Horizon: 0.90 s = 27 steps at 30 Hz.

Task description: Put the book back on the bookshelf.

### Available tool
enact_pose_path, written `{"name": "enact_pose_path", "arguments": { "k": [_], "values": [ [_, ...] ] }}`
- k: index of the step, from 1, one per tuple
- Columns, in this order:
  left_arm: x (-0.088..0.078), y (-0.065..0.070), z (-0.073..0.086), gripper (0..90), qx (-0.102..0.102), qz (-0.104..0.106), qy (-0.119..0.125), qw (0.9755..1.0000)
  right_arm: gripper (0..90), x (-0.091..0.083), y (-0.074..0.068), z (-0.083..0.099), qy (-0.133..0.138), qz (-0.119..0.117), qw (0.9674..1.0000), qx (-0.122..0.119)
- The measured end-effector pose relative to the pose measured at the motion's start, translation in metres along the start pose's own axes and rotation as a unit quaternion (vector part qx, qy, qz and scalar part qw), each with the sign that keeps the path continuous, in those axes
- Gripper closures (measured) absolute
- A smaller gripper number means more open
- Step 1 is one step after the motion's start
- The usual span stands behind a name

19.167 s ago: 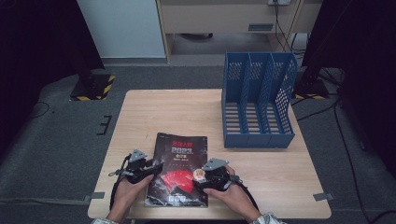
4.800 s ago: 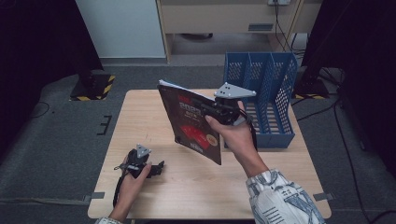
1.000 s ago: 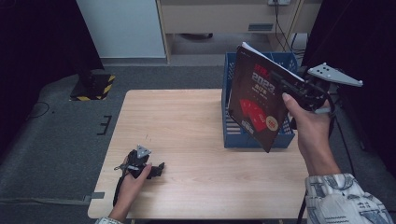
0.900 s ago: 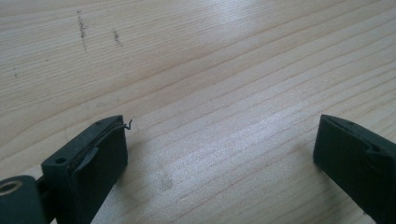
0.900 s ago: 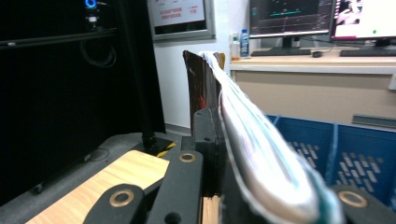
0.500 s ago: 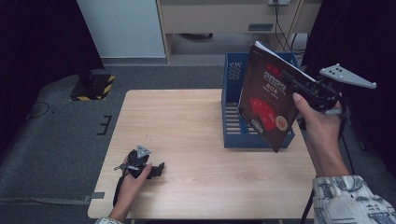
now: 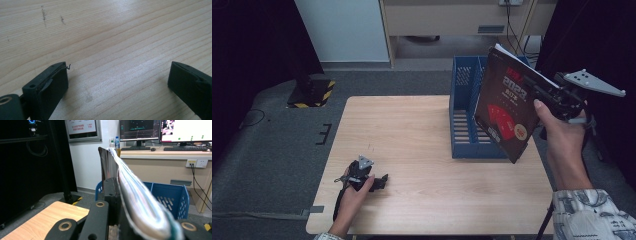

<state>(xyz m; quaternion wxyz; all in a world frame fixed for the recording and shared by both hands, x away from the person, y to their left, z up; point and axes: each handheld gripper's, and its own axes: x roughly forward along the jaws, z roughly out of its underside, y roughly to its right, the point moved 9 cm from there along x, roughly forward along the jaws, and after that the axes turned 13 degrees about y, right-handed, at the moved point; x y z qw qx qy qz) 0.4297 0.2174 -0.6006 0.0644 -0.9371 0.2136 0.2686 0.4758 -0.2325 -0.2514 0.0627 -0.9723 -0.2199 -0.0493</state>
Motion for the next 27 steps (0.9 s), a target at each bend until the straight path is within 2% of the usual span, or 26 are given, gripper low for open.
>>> {"name": "enact_pose_path", "arguments": {
  "k": [12, 27],
  "values": [
    [0.0, 0.0, 0.0, 2.3, 0.0, 0.0, 0.0, 1.0, 87.0, -0.007, 0.014, -0.003, -0.001, 0.019, 0.9998, -0.005],
    [0.0, 0.0, 0.0, 2.2, 0.0, -0.001, 0.0, 1.0, 87.1, -0.022, 0.047, -0.002, -0.003, 0.058, 0.9982, -0.012]
  ]
}}
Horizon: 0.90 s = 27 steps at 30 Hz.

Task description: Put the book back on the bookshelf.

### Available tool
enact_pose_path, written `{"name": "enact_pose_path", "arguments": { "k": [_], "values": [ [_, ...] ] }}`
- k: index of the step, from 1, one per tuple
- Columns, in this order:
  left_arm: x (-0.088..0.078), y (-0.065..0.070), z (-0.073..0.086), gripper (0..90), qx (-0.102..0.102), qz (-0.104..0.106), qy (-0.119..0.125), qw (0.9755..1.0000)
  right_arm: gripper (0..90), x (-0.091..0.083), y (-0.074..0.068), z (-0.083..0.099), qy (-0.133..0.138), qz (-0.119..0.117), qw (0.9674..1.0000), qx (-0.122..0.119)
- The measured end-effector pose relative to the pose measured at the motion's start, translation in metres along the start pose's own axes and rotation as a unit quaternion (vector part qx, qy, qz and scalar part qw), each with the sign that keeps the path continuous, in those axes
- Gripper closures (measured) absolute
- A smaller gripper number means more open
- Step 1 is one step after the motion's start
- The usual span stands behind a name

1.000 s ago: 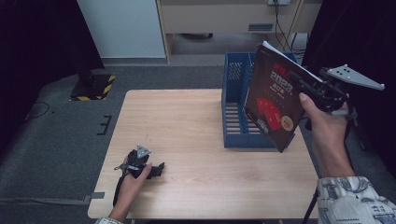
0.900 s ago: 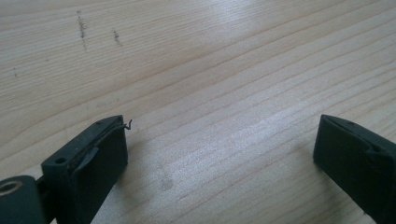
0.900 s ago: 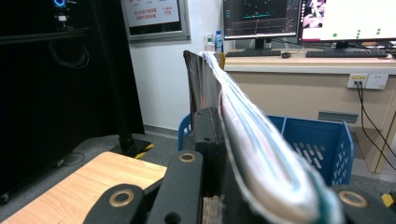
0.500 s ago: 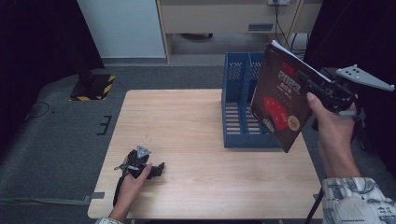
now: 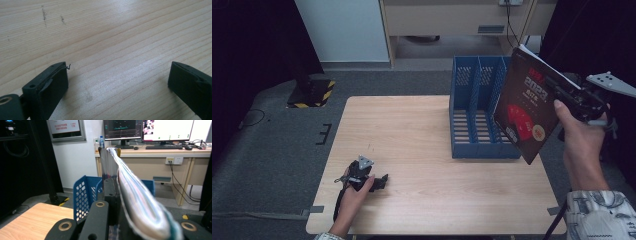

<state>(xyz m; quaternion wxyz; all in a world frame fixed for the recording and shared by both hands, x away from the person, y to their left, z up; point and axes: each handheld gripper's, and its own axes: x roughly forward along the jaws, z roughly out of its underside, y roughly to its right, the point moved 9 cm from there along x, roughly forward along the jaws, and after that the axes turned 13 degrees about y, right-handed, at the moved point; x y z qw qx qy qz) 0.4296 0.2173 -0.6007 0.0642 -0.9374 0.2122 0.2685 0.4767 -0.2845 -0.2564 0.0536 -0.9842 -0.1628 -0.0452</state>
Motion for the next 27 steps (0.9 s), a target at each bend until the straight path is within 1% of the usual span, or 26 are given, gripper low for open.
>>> {"name": "enact_pose_path", "arguments": {
  "k": [6, 12, 17, 19, 22, 27],
  "values": [
    [0.0, 0.0, 0.0, 2.2, -0.001, -0.001, 0.0, 1.0, 87.0, -0.004, 0.01, -0.002, -0.001, 0.016, 0.9999, -0.005],
    [0.0, 0.0, 0.0, 2.2, 0.001, -0.001, 0.0, 1.0, 87.1, -0.001, 0.018, 0.002, -0.008, 0.035, 0.9993, -0.008],
    [0.0, 0.0, 0.0, 2.2, 0.001, -0.001, 0.0, 1.0, 87.1, 0.013, 0.025, 0.01, -0.015, 0.047, 0.9988, -0.009],
    [0.0, 0.0, 0.0, 2.0, 0.0, -0.002, -0.001, 1.0, 87.1, 0.019, 0.027, 0.012, -0.018, 0.05, 0.9985, -0.015],
    [0.0, 0.0, 0.0, 1.6, 0.0, -0.002, -0.001, 1.0, 87.1, 0.03, 0.03, 0.015, -0.023, 0.063, 0.9976, -0.014],
    [0.0, 0.001, 0.0, 1.6, 0.0, -0.002, -0.001, 1.0, 87.1, 0.046, 0.034, 0.018, -0.02, 0.082, 0.9963, -0.016]
  ]
}}
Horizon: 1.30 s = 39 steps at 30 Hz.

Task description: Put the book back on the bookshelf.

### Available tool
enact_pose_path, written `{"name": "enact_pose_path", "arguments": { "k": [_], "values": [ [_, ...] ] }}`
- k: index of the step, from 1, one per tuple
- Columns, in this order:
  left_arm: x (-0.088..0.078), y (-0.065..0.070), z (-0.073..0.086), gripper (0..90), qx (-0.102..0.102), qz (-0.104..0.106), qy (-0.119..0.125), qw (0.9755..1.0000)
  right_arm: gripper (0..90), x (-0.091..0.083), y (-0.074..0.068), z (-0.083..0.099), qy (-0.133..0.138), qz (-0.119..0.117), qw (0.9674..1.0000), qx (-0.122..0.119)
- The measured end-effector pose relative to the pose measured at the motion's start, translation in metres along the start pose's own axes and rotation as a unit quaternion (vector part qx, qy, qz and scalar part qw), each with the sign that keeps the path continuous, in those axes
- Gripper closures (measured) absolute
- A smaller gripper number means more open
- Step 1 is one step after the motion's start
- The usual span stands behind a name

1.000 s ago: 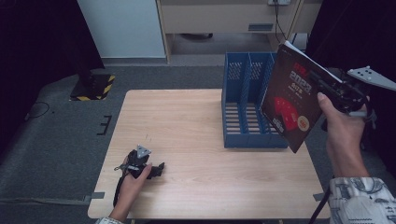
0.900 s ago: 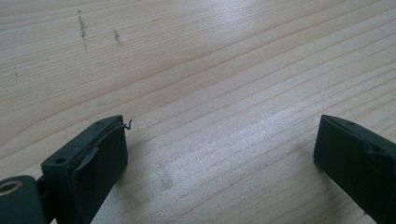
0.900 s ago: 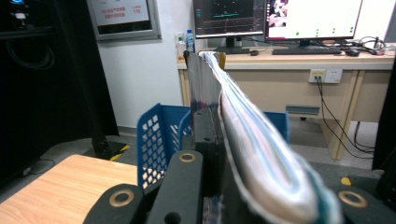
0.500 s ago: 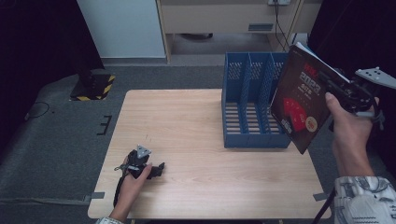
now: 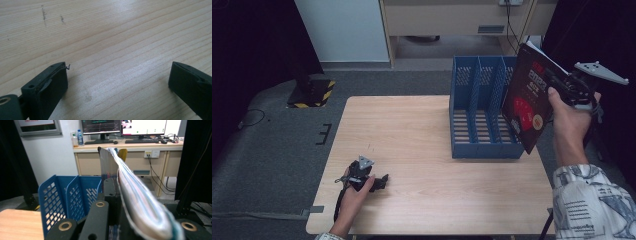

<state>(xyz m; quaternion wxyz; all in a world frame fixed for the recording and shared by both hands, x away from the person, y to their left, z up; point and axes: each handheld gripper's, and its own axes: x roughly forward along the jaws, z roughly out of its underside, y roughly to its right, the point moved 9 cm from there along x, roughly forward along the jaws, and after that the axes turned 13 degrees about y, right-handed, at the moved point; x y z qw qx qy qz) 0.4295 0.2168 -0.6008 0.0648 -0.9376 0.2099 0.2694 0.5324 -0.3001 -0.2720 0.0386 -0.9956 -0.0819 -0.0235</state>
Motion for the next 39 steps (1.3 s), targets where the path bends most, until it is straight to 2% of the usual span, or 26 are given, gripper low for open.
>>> {"name": "enact_pose_path", "arguments": {
  "k": [6, 11, 21, 24, 39],
  "values": [
    [0.0, 0.0, 0.0, 1.6, 0.0, 0.0, 0.0, 1.0, 87.1, 0.021, 0.001, 0.002, -0.001, 0.016, 0.9999, 0.0],
    [0.0, 0.0, 0.0, 1.6, 0.0, 0.0, -0.001, 1.0, 87.1, 0.032, 0.005, 0.002, 0.013, 0.031, 0.9993, 0.012],
    [0.0, 0.0, 0.0, 1.1, 0.0, 0.0, -0.001, 1.0, 87.1, 0.04, 0.006, 0.009, 0.035, 0.04, 0.9984, 0.019],
    [0.0, 0.0, 0.0, 1.1, 0.0, 0.0, -0.001, 1.0, 87.1, 0.041, 0.004, 0.013, 0.034, 0.039, 0.9986, 0.011],
    [0.0, 0.0, 0.0, 1.0, 0.0, 0.0, -0.001, 1.0, 87.1, 0.044, 0.002, 0.024, 0.052, 0.039, 0.9979, 0.003]
  ]
}}
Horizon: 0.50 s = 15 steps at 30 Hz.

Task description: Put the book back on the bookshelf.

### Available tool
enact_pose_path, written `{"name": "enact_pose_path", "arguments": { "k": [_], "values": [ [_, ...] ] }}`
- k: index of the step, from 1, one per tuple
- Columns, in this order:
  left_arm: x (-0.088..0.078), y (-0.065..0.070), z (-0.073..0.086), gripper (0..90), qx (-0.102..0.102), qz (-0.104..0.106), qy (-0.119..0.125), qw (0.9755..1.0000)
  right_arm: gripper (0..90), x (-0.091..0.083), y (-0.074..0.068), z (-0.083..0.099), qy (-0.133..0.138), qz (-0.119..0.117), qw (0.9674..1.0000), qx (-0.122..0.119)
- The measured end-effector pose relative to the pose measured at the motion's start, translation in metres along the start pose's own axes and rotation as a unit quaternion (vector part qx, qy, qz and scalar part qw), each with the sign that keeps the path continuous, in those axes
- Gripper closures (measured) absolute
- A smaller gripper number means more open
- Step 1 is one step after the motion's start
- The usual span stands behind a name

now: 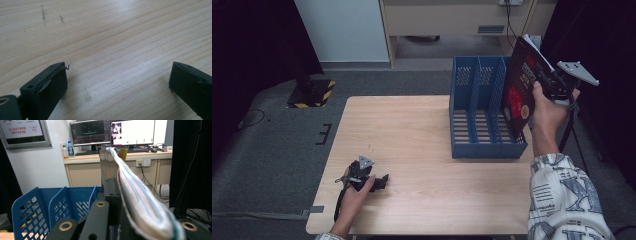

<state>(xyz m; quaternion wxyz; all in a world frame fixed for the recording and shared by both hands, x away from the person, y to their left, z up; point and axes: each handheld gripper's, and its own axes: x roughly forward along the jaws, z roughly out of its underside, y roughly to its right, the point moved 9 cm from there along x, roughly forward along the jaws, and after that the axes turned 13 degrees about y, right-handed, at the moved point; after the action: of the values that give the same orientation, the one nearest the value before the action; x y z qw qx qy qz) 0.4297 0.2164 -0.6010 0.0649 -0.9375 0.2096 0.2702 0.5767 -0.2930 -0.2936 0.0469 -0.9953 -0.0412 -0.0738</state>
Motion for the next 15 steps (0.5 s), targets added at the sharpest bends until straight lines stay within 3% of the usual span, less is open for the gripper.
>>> {"name": "enact_pose_path", "arguments": {
  "k": [15],
  "values": [
    [0.001, 0.001, 0.0, 0.5, -0.001, 0.001, -0.001, 1.0, 87.1, 0.0, 0.0, 0.014, 0.001, 0.002, 1.0, -0.007]
  ]
}}
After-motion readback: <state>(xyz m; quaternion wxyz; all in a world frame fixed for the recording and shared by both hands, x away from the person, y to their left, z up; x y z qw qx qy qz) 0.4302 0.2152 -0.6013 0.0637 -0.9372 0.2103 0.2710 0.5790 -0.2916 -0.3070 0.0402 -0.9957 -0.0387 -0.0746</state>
